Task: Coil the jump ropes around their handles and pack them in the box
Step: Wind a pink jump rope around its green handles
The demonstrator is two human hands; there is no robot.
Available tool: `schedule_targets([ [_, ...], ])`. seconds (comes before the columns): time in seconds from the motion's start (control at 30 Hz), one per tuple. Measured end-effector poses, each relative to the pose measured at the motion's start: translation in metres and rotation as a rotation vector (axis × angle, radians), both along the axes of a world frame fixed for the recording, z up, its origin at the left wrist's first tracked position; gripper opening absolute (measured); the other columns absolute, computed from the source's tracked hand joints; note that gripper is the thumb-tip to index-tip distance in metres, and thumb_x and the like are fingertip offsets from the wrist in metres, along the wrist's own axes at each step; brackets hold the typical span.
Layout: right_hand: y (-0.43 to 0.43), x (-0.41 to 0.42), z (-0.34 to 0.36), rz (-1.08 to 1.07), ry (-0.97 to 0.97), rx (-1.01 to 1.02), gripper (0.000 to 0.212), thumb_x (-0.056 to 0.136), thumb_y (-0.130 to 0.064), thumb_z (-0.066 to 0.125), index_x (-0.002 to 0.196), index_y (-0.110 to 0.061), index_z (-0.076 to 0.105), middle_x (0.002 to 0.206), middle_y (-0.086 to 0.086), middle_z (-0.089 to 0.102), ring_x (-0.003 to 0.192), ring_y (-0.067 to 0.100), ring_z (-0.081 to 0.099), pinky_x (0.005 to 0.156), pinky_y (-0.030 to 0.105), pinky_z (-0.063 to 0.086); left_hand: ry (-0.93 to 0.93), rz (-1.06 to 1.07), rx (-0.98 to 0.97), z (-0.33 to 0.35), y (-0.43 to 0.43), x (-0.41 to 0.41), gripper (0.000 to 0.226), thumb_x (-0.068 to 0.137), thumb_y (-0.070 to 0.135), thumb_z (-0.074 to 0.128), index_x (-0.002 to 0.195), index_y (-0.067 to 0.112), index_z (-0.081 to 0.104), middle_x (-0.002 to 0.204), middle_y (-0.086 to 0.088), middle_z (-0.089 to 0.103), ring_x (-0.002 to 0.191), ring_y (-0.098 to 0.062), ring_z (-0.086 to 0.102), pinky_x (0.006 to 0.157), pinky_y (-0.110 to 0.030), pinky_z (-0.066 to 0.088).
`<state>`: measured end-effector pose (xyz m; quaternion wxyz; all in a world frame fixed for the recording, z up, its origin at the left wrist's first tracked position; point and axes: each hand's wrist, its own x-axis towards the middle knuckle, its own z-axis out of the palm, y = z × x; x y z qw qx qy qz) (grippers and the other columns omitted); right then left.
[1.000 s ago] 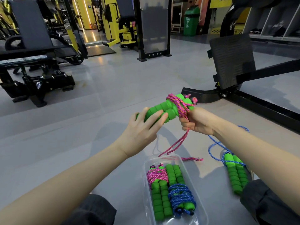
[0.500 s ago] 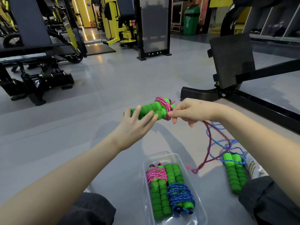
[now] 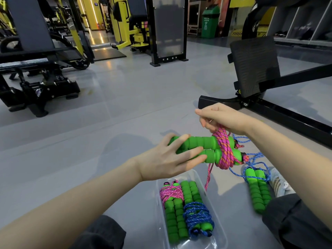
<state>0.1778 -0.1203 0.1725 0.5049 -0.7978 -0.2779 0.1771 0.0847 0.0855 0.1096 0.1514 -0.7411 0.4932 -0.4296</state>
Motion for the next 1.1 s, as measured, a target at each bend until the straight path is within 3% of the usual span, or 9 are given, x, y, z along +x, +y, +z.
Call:
schedule_targets([
  [0.1,-0.005,0.003,-0.002,0.035,0.164,0.107,0.04,0.093,-0.035,0.048,0.061,-0.012,0.057,0.043,0.002,0.04,0.036,0.013,0.029,0.053,0.036,0.012,0.005,-0.024,-0.033,0.003,-0.006,-0.003,0.039,0.094,0.014,0.057,0.132,0.011,0.045,0.129,-0.009,0.049,0.106,-0.043,0.058,0.076,-0.045,0.046],
  [0.23,-0.008,0.016,-0.013,0.044,0.357,0.254,0.036,0.079,-0.041,0.051,0.062,-0.011,0.059,0.046,0.002,0.047,0.037,0.01,0.041,0.041,0.018,0.038,-0.004,-0.022,-0.1,0.011,-0.013,-0.006,0.037,0.095,0.014,0.053,0.131,0.011,0.046,0.128,-0.008,0.051,0.106,-0.042,0.058,0.078,-0.044,0.046],
  [0.37,-0.014,0.025,-0.052,-0.117,0.594,0.518,0.019,0.069,-0.031,0.068,0.08,-0.016,0.066,0.088,0.012,0.067,0.056,0.015,0.064,0.058,0.028,0.055,-0.024,0.079,-0.283,0.019,-0.016,0.0,0.043,0.087,0.005,0.049,0.129,0.011,0.047,0.129,-0.005,0.048,0.106,-0.04,0.058,0.077,-0.04,0.047],
  [0.4,-0.01,0.018,-0.05,-0.103,0.609,0.592,0.011,0.077,-0.026,0.06,0.072,-0.018,0.065,0.075,0.007,0.066,0.046,0.012,0.059,0.053,0.024,0.052,-0.039,0.115,-0.316,0.02,-0.014,0.005,0.045,0.085,0.004,0.049,0.129,0.012,0.047,0.13,-0.005,0.048,0.105,-0.04,0.058,0.076,-0.04,0.048],
  [0.43,-0.003,0.013,-0.049,-0.088,0.642,0.654,0.029,0.088,-0.022,0.047,0.062,-0.02,0.059,0.056,0.0,0.057,0.034,0.006,0.045,0.046,0.019,0.044,-0.054,0.153,-0.332,0.02,-0.01,0.009,0.047,0.083,0.004,0.049,0.129,0.012,0.047,0.129,-0.005,0.049,0.104,-0.039,0.059,0.074,-0.039,0.048],
  [0.5,0.013,-0.001,-0.041,-0.063,0.635,0.607,0.045,0.098,-0.018,0.026,0.057,-0.018,0.044,0.042,-0.007,0.035,0.027,0.001,0.024,0.048,0.019,0.028,-0.084,0.234,-0.334,0.019,0.001,0.016,0.048,0.08,0.003,0.049,0.127,0.012,0.048,0.125,-0.005,0.056,0.099,-0.038,0.062,0.071,-0.038,0.047],
  [0.6,0.025,-0.011,-0.031,-0.064,0.574,0.478,0.037,0.101,-0.019,0.02,0.068,-0.016,0.037,0.041,-0.005,0.03,0.026,0.002,0.017,0.054,0.026,0.019,-0.105,0.334,-0.314,0.014,0.019,0.021,0.05,0.076,0.002,0.049,0.125,0.011,0.05,0.116,-0.006,0.066,0.095,-0.037,0.063,0.069,-0.037,0.047],
  [0.93,0.047,-0.027,-0.021,-0.096,0.472,0.025,0.028,0.102,-0.025,0.028,0.093,-0.011,0.051,0.045,-0.004,0.028,0.029,0.007,0.02,0.045,0.022,0.041,-0.11,0.539,-0.145,0.002,0.053,0.032,0.043,0.085,0.004,0.037,0.125,0.008,0.052,0.116,-0.009,0.061,0.094,-0.04,0.06,0.066,-0.039,0.042],
  [1.1,0.048,-0.031,-0.004,0.027,0.128,-0.418,0.019,0.097,-0.017,0.042,0.083,-0.01,0.053,0.05,0.0,0.036,0.032,0.011,0.039,0.06,0.031,0.051,-0.087,0.569,0.012,-0.002,0.063,0.03,0.042,0.087,0.003,0.04,0.127,0.005,0.052,0.114,-0.012,0.06,0.094,-0.043,0.059,0.064,-0.041,0.045],
])
